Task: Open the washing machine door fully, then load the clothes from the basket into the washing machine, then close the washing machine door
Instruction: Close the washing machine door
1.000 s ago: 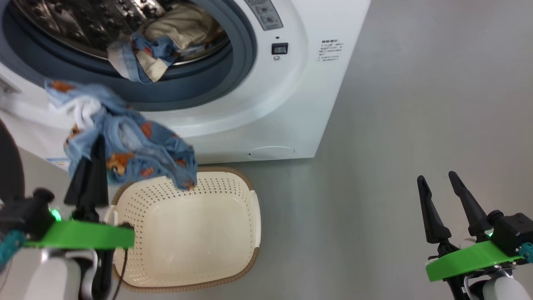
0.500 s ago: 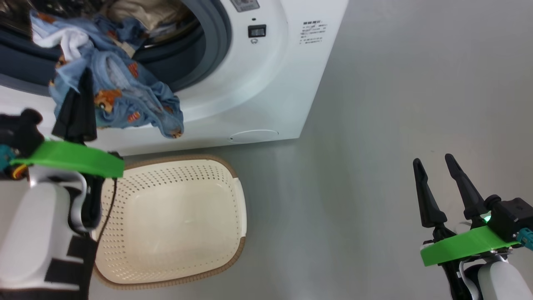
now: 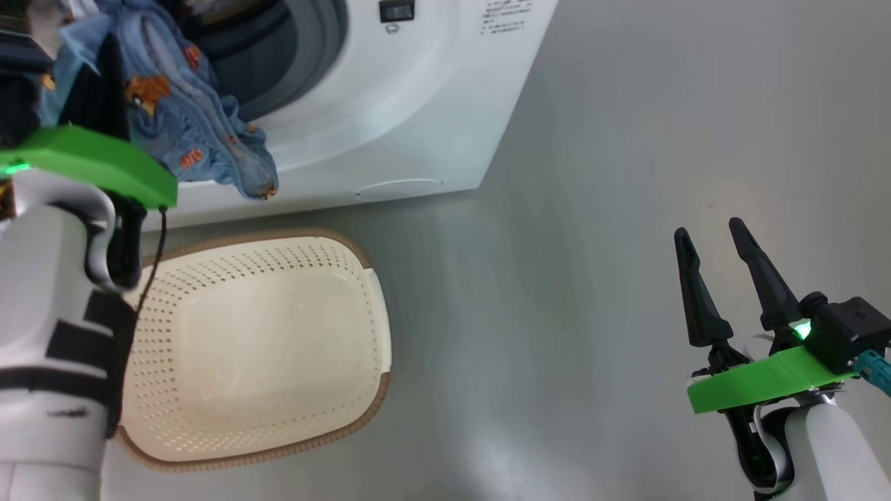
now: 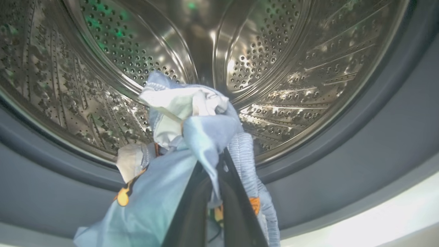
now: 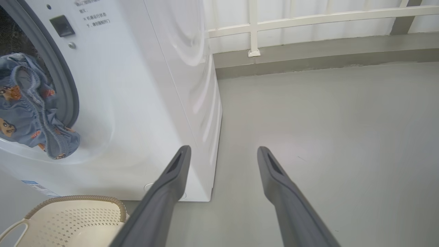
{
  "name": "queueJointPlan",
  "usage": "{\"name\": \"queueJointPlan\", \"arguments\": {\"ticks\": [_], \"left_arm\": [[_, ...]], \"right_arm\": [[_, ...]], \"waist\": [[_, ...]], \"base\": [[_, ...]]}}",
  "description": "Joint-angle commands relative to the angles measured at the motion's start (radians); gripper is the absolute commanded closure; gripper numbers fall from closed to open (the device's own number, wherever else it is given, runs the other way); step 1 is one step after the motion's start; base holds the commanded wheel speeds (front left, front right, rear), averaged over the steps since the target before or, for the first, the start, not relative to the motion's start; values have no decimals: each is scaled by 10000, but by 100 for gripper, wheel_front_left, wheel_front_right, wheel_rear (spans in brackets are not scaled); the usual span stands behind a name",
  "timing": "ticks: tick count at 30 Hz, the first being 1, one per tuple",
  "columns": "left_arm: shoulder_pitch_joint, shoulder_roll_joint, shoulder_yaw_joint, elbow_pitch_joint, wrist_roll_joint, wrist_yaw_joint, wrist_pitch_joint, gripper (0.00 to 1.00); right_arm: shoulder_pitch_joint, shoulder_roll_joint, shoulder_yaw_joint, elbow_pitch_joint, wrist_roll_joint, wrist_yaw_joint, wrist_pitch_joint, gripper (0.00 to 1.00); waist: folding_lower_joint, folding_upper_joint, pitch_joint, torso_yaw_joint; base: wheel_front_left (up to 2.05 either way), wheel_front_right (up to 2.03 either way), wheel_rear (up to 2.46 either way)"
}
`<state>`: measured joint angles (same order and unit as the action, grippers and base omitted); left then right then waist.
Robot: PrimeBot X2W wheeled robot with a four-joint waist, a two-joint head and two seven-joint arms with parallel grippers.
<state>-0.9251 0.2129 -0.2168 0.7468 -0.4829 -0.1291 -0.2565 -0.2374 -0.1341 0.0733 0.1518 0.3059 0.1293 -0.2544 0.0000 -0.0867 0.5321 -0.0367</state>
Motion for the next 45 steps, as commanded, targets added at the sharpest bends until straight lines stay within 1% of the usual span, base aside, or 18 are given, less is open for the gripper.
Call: {"name": "queueJointPlan", "arguments": {"ticks": [1, 7, 12, 14, 18, 21, 22, 23, 26, 30, 32, 34, 35, 36, 37, 45], "left_arm": [[-433, 529, 136, 102, -180, -16, -53, 100], [-1722, 632, -373, 1512, -390, -16, -53, 100], [-2721, 857, -638, 2041, -397, -16, -53, 100], [-3184, 1035, -380, 1751, -234, -16, -53, 100], [-3420, 1146, 253, 870, 316, 27, -53, 100], [-3354, 1090, 745, 99, 854, 53, -53, 100], [-3354, 1090, 745, 99, 854, 53, -53, 100], [-3251, 1022, 1121, -427, 1204, 61, -53, 100], [-3030, 841, 1741, -1127, 1663, 65, -53, 100], [-2774, 644, 1982, -1141, 1997, 35, -53, 100], [-2662, 532, 2074, -856, 2082, 16, -53, 100], [-2646, 494, 2100, -621, 2184, 3, -53, 55], [-2644, 476, 2127, -507, 2198, -1, -53, 22], [-2653, 470, 2142, -427, 2223, -5, -53, 6], [-2657, 464, 2155, -361, 2249, -7, -53, 0], [-2566, 386, 1880, 273, 1983, -13, -53, 0]], "right_arm": [[-11, -2, 276, -242, -119, 14, -74, 0], [-210, 30, 376, -236, -131, 14, -74, 0], [-382, 71, 453, -249, -142, 14, -74, 0], [-481, 89, 471, -272, -151, 14, -74, 0], [-600, 114, 478, -318, -164, 14, -74, 0], [-666, 128, 470, -348, -175, 14, -74, 0], [-666, 128, 470, -348, -175, 14, -74, 0], [-712, 139, 472, -358, -180, 14, -74, 0], [-802, 159, 487, -362, -182, 14, -74, 0], [-848, 158, 495, -366, -177, 14, -74, 0], [-863, 155, 500, -353, -173, 14, -74, 0], [-879, 155, 510, -342, -173, 14, -74, 0], [-884, 156, 510, -339, -173, 14, -74, 0], [-890, 157, 509, -336, -172, 14, -74, 0], [-895, 155, 505, -333, -172, 14, -74, 0], [-893, 144, 455, -319, -183, 14, -74, 0]], "waist": [[0, -3, 249, -164], [0, -3, 603, -345], [0, -3, 871, -508], [0, -3, 1032, -576], [0, -3, 1221, -635], [0, -3, 1333, -650], [0, -3, 1333, -650], [0, -3, 1404, -657], [0, -3, 1506, -670], [0, -3, 1544, -661], [0, -3, 1550, -649], [0, -3, 1557, -645], [0, -3, 1554, -642], [0, -3, 1556, -640], [0, -3, 1551, -634], [0, -3, 1471, -559]], "base": [[0, 0, 0], [0, 0, 0], [0, 0, 0], [0, 0, 0], [0, 0, 0], [0, 0, 0], [0, 0, 0], [0, 0, 0], [0, 0, 0], [0, 0, 0], [0, 0, 0], [0, 0, 0], [0, 0, 0], [0, 0, 0], [0, 0, 0], [0, 0, 0]]}}
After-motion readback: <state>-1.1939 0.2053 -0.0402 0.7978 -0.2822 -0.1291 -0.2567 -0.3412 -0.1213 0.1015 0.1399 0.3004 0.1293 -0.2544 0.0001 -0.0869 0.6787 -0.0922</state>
